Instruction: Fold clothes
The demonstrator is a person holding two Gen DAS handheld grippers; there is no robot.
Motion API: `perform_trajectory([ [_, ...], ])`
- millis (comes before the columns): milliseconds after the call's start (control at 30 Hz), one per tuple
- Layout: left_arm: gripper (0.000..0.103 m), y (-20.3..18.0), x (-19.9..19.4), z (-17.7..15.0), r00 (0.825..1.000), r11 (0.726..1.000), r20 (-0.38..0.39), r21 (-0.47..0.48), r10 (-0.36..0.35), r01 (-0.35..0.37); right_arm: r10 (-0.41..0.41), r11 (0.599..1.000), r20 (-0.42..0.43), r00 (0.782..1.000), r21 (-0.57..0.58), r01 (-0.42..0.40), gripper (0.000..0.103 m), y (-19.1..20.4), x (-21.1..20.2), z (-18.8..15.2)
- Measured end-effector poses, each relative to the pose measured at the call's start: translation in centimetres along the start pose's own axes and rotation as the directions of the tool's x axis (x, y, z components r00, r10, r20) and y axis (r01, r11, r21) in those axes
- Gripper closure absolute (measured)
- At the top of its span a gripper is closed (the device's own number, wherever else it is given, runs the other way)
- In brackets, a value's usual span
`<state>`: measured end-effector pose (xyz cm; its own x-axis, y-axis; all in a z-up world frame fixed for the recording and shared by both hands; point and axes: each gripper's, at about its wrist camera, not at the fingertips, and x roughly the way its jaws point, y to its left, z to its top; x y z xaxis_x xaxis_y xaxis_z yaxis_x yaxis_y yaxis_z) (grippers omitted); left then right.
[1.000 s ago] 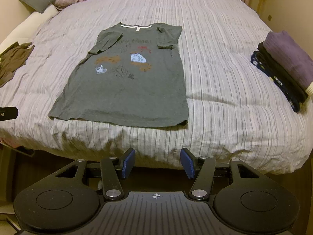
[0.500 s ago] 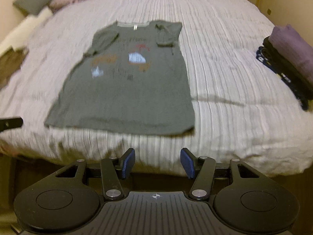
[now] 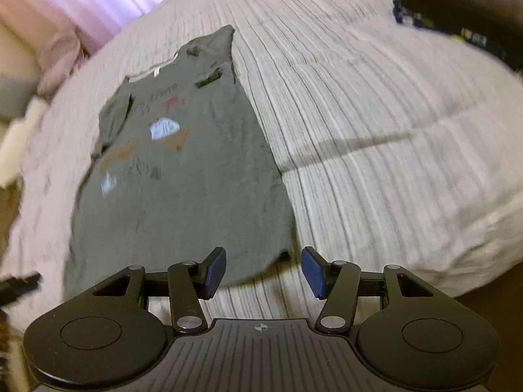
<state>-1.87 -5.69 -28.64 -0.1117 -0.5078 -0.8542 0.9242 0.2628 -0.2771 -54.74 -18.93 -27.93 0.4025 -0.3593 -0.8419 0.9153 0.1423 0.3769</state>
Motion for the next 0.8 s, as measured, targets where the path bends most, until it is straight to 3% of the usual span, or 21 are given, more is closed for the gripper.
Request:
perform_trajectory([
  [233, 0.054, 1.6, 5.3, 1.9, 0.997, 0.995, 0.004, 0.062, -0.083, 0.083, 0.063, 0.995, -0.004, 0.998, 0.076, -0.062, 0.048, -3.5, 4.7, 2.6],
  [467, 0.056, 3.9, 7.9, 1.7, 0.979, 0.981, -0.073, 0.010, -0.192, 0.193, 0.221, 0.953, -0.025, 0.975, 0.218, -0.210, 0.048, -6.9, 7.9, 3.4],
  [633, 0.059, 5.1, 7.3, -0.6, 0.947, 0.956, -0.132, -0.068, -0.294, 0.287, 0.384, 0.882, -0.043, 0.922, 0.312, -0.353, 0.048, -9.5, 8.1, 2.8],
  [800, 0.062, 6.1, 7.4, -1.3, 0.930, 0.937, -0.145, -0.140, -0.339, 0.320, 0.460, 0.845, -0.073, 0.885, 0.343, -0.410, 0.048, -10.5, 8.6, 2.7],
])
